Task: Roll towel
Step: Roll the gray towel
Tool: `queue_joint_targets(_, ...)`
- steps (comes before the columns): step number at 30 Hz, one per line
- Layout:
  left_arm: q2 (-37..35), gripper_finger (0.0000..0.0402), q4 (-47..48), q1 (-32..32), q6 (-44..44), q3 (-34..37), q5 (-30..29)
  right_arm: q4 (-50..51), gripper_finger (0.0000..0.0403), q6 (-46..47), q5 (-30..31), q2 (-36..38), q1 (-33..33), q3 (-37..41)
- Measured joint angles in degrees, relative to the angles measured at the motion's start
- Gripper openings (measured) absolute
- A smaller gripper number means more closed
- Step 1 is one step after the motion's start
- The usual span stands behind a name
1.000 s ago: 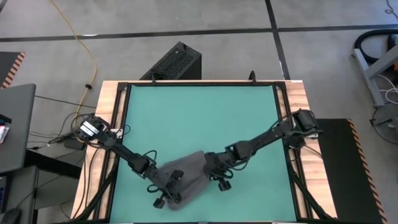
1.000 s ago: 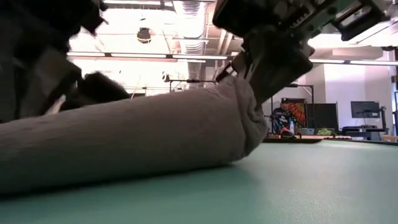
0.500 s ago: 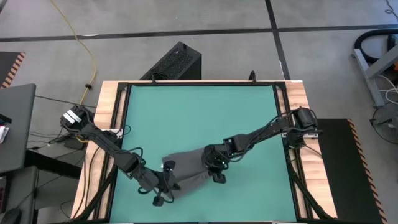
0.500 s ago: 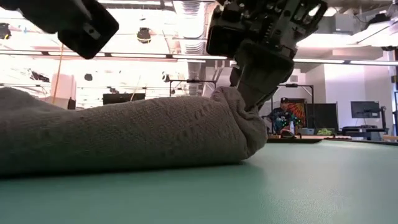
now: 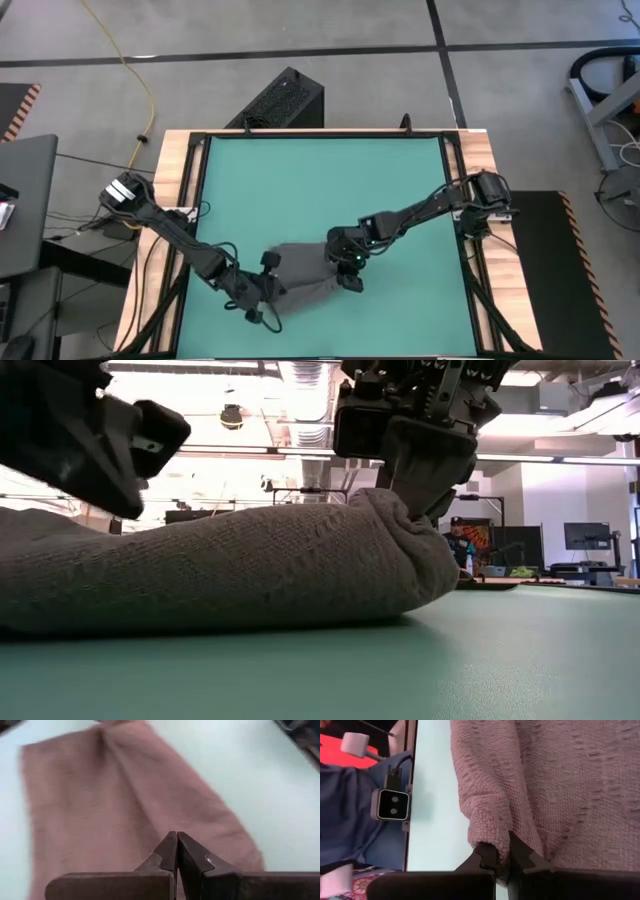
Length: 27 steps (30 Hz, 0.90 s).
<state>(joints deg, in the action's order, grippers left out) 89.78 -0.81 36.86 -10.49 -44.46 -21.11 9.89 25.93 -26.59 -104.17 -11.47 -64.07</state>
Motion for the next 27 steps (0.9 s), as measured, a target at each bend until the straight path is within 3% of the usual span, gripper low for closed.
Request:
queue_joint_targets(4, 3.2, 0.0, -2.8, -1.0, 3.5, 2.9, 2.3, 0.1, 0.0025, 0.8, -0.2, 0.0, 0.1, 0.0)
queue_joint_targets(9, 6.2, 0.0, -7.0, -3.4, 8.0, 4.3, -2.2, 0.5, 0.0025, 1.4, -0.3, 0.0, 0.0, 0.0)
queue_joint_targets(12, 7.0, 0.0, -8.3, -5.6, 8.5, 4.8, 1.7, 0.7, 0.0025, 6.4, 0.5, 0.0, 0.0, 0.0)
queue_joint_targets(16, 7.8, 0.0, -13.5, -8.1, 6.8, 6.9, 9.7, 1.0, 0.0025, 9.1, 3.3, 0.0, -0.1, 0.0)
queue_joint_targets(27, 8.4, 0.0, -24.2, -7.0, -5.7, 13.3, 11.4, 10.9, 0.0025, 16.0, 12.4, 0.1, -3.1, -0.1)
